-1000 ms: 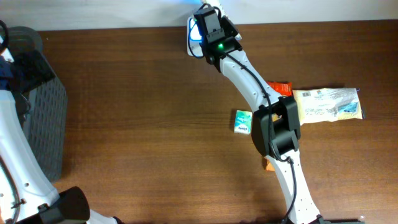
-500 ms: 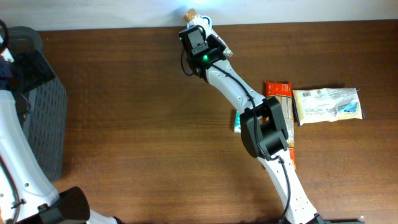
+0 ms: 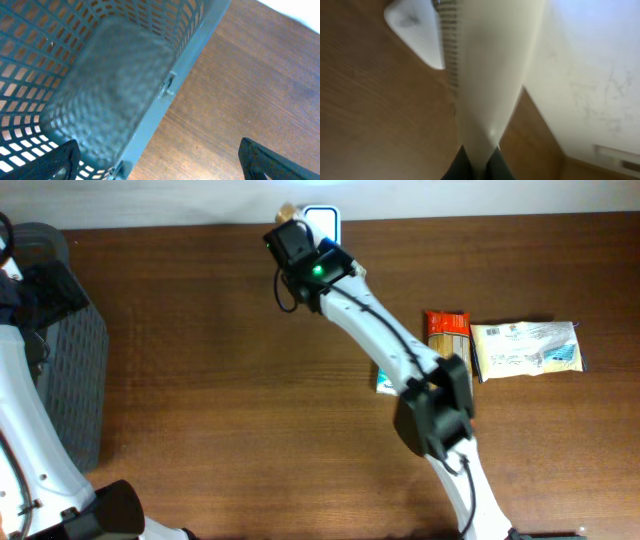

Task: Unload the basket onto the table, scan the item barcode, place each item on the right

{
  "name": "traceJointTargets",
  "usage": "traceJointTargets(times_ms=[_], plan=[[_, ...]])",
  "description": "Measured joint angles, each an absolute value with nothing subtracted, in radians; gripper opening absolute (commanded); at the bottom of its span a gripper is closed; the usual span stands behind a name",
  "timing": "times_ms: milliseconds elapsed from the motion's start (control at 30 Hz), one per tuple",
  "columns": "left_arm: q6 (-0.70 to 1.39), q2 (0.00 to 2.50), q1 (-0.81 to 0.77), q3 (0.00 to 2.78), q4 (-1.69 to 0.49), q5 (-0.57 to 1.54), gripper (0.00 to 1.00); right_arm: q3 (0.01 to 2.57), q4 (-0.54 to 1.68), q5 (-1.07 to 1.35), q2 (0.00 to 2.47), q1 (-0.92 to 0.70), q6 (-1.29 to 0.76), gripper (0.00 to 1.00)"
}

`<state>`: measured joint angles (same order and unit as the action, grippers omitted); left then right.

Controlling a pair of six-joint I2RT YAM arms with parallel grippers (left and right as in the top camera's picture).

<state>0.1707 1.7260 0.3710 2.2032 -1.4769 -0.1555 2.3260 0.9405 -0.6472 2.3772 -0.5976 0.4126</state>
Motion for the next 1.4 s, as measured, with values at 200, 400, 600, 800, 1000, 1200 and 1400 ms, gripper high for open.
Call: traceJointTargets(times_ms=[200, 400, 600, 800, 1000, 1200, 1400], plan=[[0.171, 1.726, 0.371, 2.203, -1.478, -0.154, 0.99, 2.281, 1.600, -0.053, 2.181, -0.633, -0.034, 0.04], [0.171, 1.726, 0.371, 2.203, -1.478, -0.155, 0.99, 1.790, 1.427, -0.088, 2.208, -0.604, -0.488, 0.04], [0.171, 1.726, 0.371, 2.203, -1.478, -0.154, 0.99, 1.748, 1.518, -0.208, 2.208, -0.343, -0.542, 0.13], [0.171, 1.726, 0.371, 2.203, -1.478, -0.155, 0.99, 1.750, 1.543, -0.245, 2.199, -0.207, -0.435, 0.60], [0.171, 1.726, 0.371, 2.203, -1.478, -0.155, 0.99, 2.029, 1.552, -0.144, 1.634, -0.252, -0.256, 0.99], [0.171, 1.726, 0.371, 2.203, -1.477, -0.155, 0.99, 2.075, 1.560, -0.144, 1.121, -0.252, -0.247, 0.99], [0.171, 1.726, 0.371, 2.203, -1.478, -0.155, 0.99, 2.032, 1.524, -0.141, 0.925, -0.168, -0.240, 0.99]])
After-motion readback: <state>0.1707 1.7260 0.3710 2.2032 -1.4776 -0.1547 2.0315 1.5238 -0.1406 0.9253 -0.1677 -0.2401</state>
